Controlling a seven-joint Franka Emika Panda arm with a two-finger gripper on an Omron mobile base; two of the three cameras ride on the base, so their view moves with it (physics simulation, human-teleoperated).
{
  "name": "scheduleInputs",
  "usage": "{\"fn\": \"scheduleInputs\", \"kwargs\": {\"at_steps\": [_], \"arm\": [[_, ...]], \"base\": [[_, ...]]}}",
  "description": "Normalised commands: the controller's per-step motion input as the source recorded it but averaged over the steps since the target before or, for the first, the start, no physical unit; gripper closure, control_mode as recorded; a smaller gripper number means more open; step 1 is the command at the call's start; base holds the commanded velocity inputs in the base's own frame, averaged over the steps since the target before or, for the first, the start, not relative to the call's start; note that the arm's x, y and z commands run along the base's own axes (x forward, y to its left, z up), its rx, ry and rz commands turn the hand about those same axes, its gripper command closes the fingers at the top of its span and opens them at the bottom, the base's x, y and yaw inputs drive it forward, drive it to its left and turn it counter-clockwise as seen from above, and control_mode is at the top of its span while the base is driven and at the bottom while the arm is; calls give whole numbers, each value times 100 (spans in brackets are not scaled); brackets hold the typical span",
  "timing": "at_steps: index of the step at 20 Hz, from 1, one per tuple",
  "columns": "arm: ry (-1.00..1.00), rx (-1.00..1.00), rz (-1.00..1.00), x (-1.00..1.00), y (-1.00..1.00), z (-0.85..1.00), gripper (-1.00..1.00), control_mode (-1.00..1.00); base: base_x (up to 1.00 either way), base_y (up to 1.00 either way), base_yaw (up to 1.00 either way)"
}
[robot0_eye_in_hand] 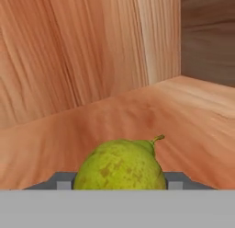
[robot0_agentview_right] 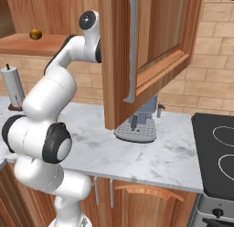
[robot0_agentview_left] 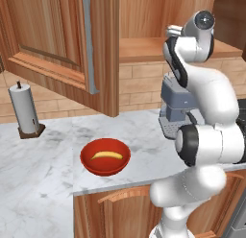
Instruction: Open the cabinet. Pick the banana and pear from the cabinet and place them into the bowl. Then close the cabinet.
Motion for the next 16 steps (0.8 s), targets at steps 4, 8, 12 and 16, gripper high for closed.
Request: {"fn": "scheduleInputs", "kwargs": {"at_steps": [4,8,12,16], "arm": [[0,0,13,-100,5,29,100,-100],[3,0,20,-99,11,16,100,-100],[12,0,24,-94,21,1,100,-100],[12,0,23,-96,39,0,100,-100]], "base": [[0,0,0],[0,0,0],[0,0,0],[0,0,0]]}}
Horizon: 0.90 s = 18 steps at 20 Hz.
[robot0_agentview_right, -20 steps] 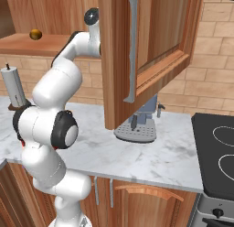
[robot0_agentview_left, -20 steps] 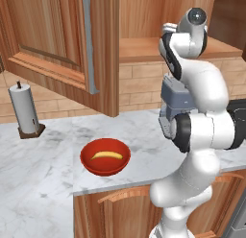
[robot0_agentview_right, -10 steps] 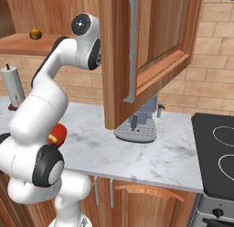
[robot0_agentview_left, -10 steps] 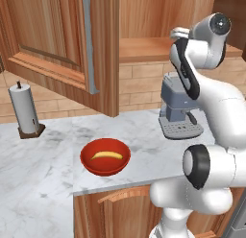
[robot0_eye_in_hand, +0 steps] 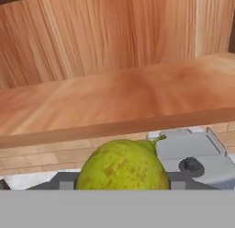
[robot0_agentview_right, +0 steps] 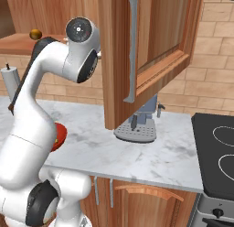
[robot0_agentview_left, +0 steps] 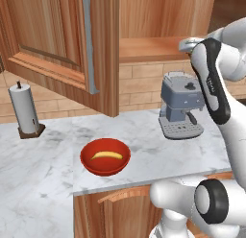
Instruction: Open the cabinet. Pick the banana and pear from the cabinet and place them into the bowl. Then close the cabinet.
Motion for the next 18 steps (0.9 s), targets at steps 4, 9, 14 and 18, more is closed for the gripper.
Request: {"fn": "scheduleInputs", "kwargs": {"at_steps": [4,9,14,18], "arm": [[15,-1,20,-89,58,0,100,-100],[16,-5,16,-73,76,-3,100,-100],[19,-4,13,-22,67,-37,100,-100],[12,-1,12,0,37,-70,100,-100]], "base": [[0,0,0],[0,0,0],[0,0,0],[0,0,0]]}}
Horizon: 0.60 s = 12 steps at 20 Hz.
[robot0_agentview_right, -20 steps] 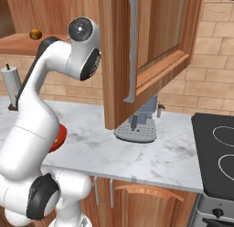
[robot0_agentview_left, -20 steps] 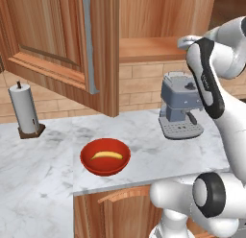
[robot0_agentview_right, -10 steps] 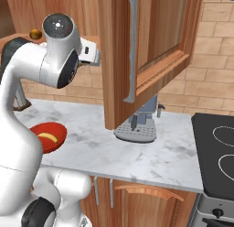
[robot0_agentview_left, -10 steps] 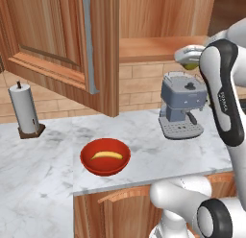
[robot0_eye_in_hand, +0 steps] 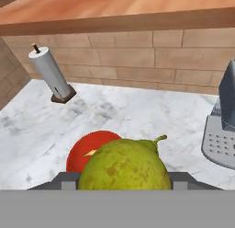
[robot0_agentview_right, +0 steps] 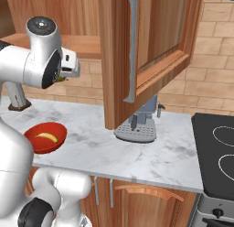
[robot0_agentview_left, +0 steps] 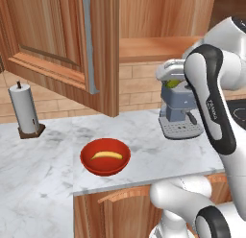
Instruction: Open the cabinet. Pick the banana and pear from the cabinet and place them into the bowl. Then close the cabinet.
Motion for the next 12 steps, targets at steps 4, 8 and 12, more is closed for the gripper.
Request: {"fn": "scheduleInputs", "kwargs": {"at_steps": [4,8,12], "arm": [[7,0,14,0,24,-84,100,-100],[14,0,17,0,44,-79,100,-100],[15,-1,16,0,54,-77,100,-100]], "base": [[0,0,0],[0,0,0],[0,0,0]]}}
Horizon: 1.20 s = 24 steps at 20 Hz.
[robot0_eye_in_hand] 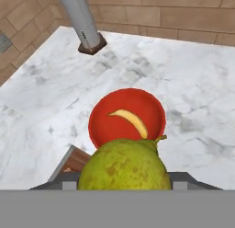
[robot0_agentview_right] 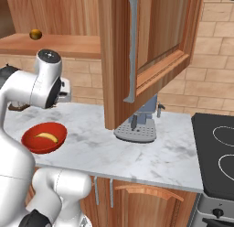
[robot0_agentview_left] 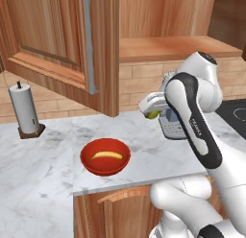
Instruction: Open the cabinet. Pick the banana and pear from the cabinet and place them into the bowl. Then close the cabinet.
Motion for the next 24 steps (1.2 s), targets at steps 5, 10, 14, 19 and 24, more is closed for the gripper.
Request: {"fn": "scheduleInputs", "kwargs": {"at_steps": [5,10,14,19,24], "arm": [[14,-1,13,6,50,-65,100,-100],[9,-1,11,13,37,-59,100,-100],[3,-1,5,32,17,-45,100,-100],[2,-4,1,31,15,-43,100,-100],[5,-7,0,21,30,-46,100,-100]], "base": [[0,0,0],[0,0,0],[0,0,0],[0,0,0],[0,0,0]]}}
